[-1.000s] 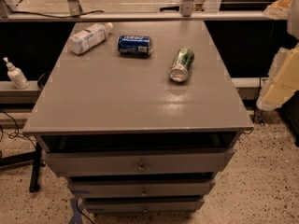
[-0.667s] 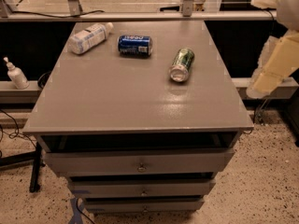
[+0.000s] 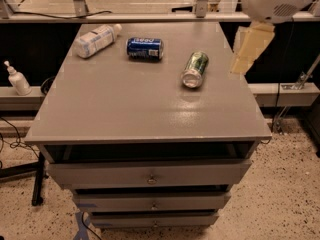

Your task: Place green can upright

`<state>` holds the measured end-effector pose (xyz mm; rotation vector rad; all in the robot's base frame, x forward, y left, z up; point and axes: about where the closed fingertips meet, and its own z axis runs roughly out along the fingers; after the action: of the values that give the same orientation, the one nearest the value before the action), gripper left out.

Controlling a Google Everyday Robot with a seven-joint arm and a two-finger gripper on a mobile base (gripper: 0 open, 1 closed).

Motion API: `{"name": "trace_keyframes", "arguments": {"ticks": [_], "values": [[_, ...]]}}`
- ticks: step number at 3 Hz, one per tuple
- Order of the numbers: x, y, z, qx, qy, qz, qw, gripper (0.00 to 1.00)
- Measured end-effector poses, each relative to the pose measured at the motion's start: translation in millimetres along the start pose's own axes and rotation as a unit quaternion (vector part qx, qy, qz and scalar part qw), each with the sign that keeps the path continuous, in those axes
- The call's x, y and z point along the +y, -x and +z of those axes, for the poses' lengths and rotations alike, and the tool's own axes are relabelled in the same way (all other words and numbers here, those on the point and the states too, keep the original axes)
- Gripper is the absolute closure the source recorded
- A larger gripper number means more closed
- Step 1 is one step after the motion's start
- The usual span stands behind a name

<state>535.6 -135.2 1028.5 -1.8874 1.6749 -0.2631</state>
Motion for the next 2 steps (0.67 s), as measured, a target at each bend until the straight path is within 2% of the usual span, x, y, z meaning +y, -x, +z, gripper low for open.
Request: {"name": "trace_keyframes", "arguments": {"ticks": [1, 2], "values": [[-32.8, -11.6, 43.5, -0.006, -0.004, -0.066, 0.9978, 0.0], [-31.5, -12.2, 46.1, -0.008, -0.001, -0.072, 0.9973, 0.0]]}}
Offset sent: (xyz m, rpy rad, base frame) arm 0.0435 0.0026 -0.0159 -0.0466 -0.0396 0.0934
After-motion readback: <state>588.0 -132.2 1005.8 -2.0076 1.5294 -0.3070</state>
